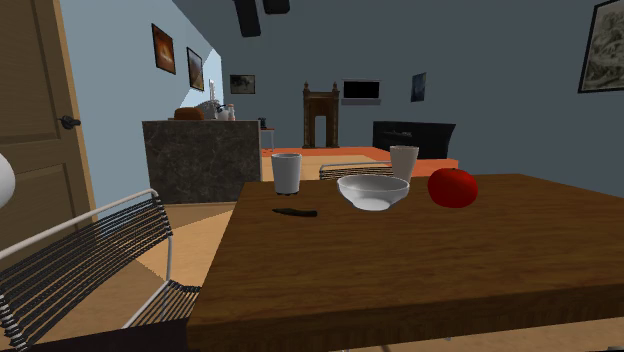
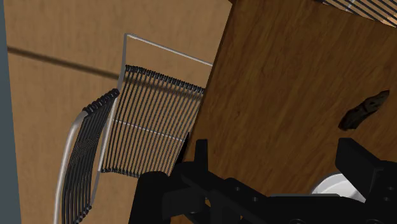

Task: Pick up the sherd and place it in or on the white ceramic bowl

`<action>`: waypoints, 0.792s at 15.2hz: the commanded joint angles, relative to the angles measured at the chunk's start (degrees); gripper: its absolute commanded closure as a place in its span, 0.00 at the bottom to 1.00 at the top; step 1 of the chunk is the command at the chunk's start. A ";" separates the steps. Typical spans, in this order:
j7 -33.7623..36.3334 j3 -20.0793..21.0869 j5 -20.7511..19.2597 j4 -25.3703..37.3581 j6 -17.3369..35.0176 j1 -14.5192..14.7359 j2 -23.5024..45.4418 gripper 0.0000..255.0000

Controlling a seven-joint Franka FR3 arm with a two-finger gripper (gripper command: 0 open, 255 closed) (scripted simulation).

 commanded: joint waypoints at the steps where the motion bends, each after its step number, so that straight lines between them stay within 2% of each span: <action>1: 0.00 0.00 0.00 0.00 0.00 0.00 0.00 0.00; 12: 14.49 11.93 6.81 -8.68 13.43 1.59 6.90 0.00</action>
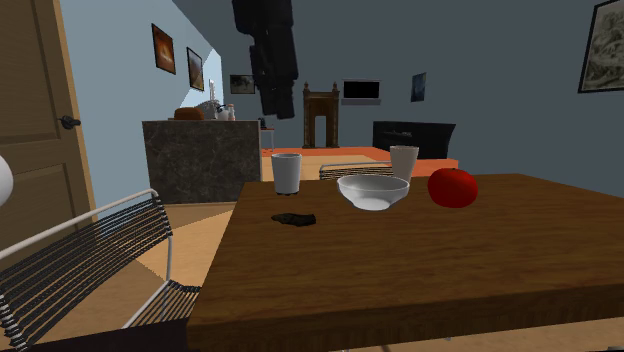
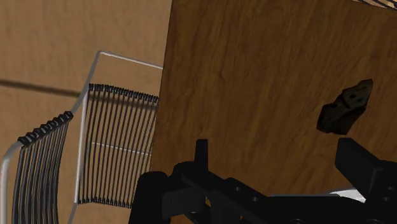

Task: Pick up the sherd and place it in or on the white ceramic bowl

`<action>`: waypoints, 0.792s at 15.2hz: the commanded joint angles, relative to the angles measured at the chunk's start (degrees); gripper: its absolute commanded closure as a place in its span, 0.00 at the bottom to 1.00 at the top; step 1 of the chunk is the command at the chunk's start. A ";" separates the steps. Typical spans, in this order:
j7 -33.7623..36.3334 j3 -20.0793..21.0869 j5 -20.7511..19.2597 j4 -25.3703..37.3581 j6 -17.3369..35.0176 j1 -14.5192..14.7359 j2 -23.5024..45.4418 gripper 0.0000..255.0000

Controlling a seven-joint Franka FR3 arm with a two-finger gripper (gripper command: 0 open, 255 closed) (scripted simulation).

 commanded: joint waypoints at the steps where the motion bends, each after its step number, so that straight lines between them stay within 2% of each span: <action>1: 2.74 2.23 1.11 -0.49 2.39 0.29 2.12 0.00; 7: 10.72 8.99 3.51 -0.99 10.53 0.72 10.62 0.00; 12: 17.91 14.65 3.59 0.70 17.28 0.35 19.77 0.00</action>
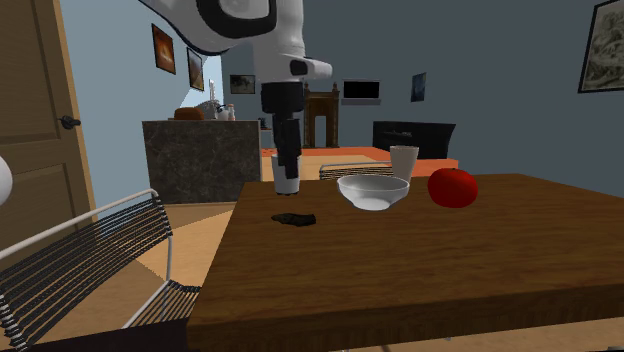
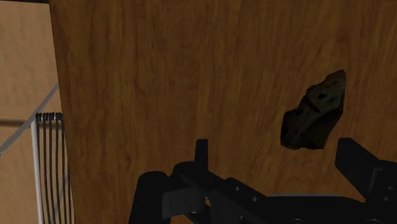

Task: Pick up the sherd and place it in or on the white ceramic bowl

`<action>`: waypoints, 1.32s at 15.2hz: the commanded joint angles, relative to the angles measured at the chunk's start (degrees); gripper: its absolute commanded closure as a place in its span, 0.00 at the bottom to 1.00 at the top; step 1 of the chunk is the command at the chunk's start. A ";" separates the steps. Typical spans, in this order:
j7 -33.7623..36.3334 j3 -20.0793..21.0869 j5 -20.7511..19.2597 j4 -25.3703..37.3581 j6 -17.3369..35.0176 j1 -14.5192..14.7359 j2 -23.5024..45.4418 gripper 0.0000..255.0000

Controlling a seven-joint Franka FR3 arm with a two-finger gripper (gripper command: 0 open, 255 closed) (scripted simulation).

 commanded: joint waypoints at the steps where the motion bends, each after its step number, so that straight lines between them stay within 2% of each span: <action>1: 3.22 2.32 -0.52 1.36 2.80 -0.37 4.44 0.00; 5: 10.16 6.42 -3.22 4.32 7.75 -0.98 13.31 0.00; 10: 19.99 9.62 -9.82 9.39 12.53 -0.72 25.19 0.00; 17: 22.42 9.31 -13.21 7.93 17.79 -0.02 29.66 0.00; 20: 22.65 9.24 -13.53 7.84 18.21 0.06 30.05 0.00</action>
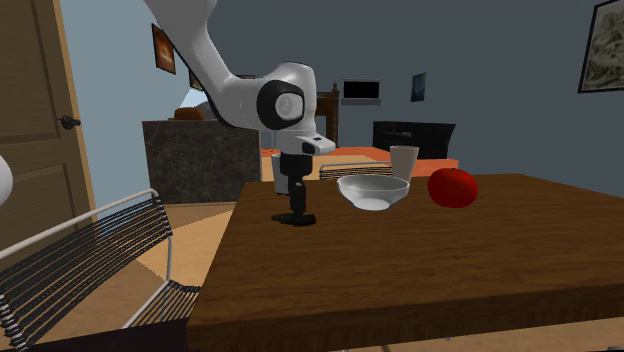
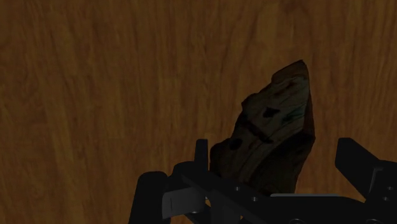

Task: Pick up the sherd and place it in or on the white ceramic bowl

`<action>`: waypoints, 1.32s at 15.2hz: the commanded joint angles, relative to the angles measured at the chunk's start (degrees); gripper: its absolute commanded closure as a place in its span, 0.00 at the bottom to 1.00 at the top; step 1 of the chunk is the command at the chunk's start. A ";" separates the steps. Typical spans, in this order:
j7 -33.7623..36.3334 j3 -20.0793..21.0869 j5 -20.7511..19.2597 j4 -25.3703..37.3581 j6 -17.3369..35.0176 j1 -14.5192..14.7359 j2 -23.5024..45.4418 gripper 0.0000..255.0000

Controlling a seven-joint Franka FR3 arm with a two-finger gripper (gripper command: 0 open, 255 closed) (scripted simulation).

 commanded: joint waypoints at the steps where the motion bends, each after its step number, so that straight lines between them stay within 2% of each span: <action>1: 0.04 -0.03 -0.10 -0.03 0.15 0.00 0.12 0.00; 5: 0.04 -0.03 -0.10 -0.03 0.15 0.00 0.12 0.00; 6: 0.04 -0.03 -0.10 -0.03 0.15 0.00 0.12 1.00; 14: 0.31 0.15 0.02 -0.56 0.50 0.19 -0.10 1.00; 20: -1.46 0.27 2.24 1.20 -3.63 -0.33 -2.89 1.00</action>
